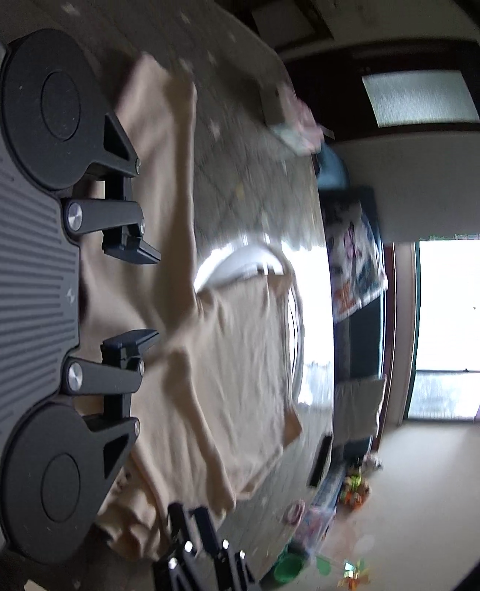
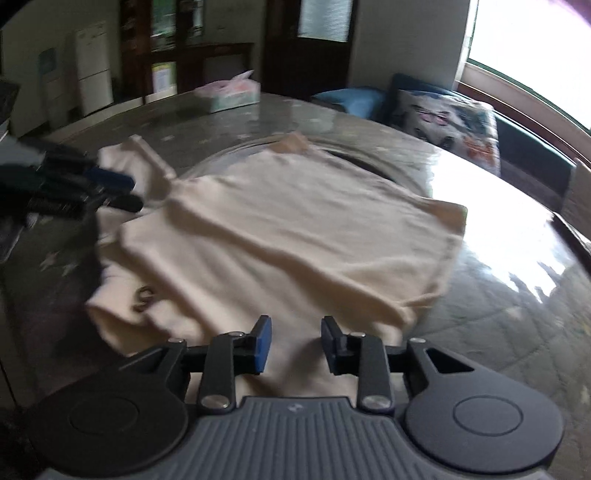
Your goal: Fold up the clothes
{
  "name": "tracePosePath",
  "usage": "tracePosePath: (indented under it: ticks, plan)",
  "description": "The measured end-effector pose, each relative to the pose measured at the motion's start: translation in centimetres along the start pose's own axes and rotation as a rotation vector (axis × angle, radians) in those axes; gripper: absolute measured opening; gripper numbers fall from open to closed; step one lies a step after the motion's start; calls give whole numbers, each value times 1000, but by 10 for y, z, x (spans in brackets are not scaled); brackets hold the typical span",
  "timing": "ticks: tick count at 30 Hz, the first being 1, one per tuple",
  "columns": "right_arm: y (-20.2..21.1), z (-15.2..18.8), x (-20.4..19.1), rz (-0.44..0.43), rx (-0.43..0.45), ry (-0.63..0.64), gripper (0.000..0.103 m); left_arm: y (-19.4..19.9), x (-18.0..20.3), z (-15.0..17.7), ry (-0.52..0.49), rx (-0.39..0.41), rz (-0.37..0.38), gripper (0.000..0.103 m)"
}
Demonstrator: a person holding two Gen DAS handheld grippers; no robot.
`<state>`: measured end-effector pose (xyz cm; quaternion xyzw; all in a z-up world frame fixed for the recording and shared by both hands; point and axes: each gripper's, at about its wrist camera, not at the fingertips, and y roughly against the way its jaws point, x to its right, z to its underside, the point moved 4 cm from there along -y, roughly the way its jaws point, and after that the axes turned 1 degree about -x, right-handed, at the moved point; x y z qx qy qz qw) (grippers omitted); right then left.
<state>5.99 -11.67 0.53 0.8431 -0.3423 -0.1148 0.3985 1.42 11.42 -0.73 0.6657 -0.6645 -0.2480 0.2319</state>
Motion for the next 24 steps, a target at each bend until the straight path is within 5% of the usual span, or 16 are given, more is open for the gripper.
tracePosePath:
  ticks: [24]
  plan:
    - [-36, -51, -109, -202, 20, 202, 33, 0, -120, 4, 316, -13, -294, 47]
